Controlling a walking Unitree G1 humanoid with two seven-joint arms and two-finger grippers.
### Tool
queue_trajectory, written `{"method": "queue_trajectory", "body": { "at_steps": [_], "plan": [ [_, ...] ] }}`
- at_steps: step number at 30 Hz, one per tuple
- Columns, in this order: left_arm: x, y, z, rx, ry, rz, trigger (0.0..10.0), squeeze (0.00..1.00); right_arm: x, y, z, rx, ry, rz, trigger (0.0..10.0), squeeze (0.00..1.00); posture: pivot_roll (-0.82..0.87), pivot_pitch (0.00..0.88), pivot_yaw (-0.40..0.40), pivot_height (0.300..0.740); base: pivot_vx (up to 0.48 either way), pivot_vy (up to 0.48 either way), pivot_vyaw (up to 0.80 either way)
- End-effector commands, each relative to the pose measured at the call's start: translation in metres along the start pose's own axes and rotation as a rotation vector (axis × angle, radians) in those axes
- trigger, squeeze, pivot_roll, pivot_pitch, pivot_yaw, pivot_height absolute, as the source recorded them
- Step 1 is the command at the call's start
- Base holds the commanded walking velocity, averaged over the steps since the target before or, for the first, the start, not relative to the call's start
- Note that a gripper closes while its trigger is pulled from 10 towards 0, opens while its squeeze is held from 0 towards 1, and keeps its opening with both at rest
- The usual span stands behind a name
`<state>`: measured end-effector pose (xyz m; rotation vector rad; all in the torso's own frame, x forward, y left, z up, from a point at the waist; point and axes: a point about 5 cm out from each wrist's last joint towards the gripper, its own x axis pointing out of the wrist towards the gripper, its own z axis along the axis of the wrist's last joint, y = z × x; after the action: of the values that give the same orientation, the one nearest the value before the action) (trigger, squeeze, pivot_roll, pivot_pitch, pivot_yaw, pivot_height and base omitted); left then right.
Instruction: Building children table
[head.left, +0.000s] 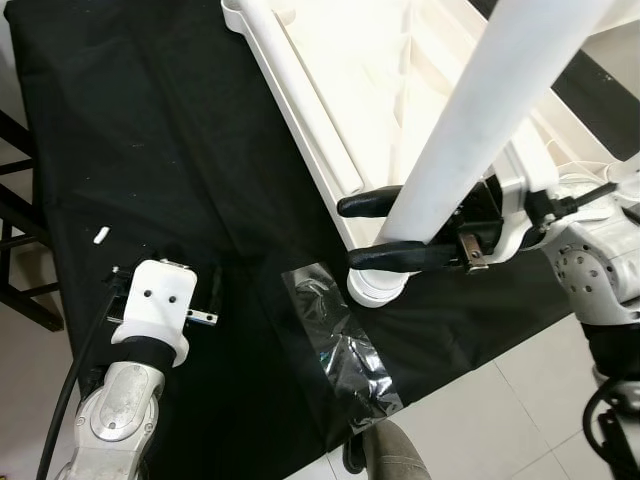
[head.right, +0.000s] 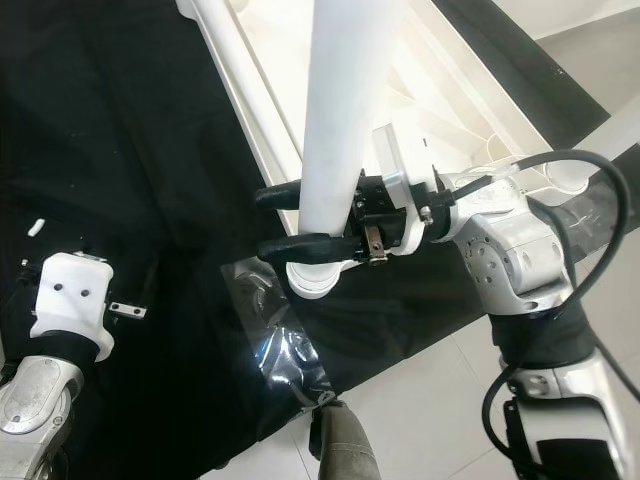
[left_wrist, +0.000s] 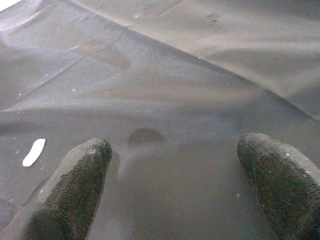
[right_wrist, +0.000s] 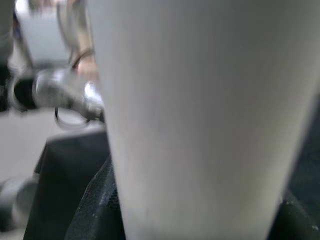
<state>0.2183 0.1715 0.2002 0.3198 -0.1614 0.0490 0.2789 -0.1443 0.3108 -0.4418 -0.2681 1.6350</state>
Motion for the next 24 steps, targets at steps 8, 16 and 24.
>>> {"method": "queue_trajectory", "body": {
  "at_steps": [8, 16, 24],
  "plan": [
    [-0.002, -0.001, -0.008, -0.009, 0.035, -0.004, 10.0, 0.0, 0.003, 0.006, -0.043, 0.182, 0.169, 0.043, 10.0, 0.0, -0.03, 0.412, -0.028, 0.74, 0.0, 0.0, 0.0],
    [-0.002, -0.001, -0.007, -0.009, 0.035, -0.002, 10.0, 0.0, 0.005, 0.001, -0.048, 0.237, 0.12, -0.062, 10.0, 0.0, -0.03, 0.413, -0.028, 0.74, 0.0, 0.0, 0.0],
    [0.0, -0.001, -0.008, -0.009, 0.034, -0.003, 10.0, 0.0, 0.008, -0.003, -0.059, 0.267, 0.148, -0.245, 10.0, 0.0, -0.04, 0.411, -0.025, 0.74, 0.0, 0.0, 0.0]
  ]
}}
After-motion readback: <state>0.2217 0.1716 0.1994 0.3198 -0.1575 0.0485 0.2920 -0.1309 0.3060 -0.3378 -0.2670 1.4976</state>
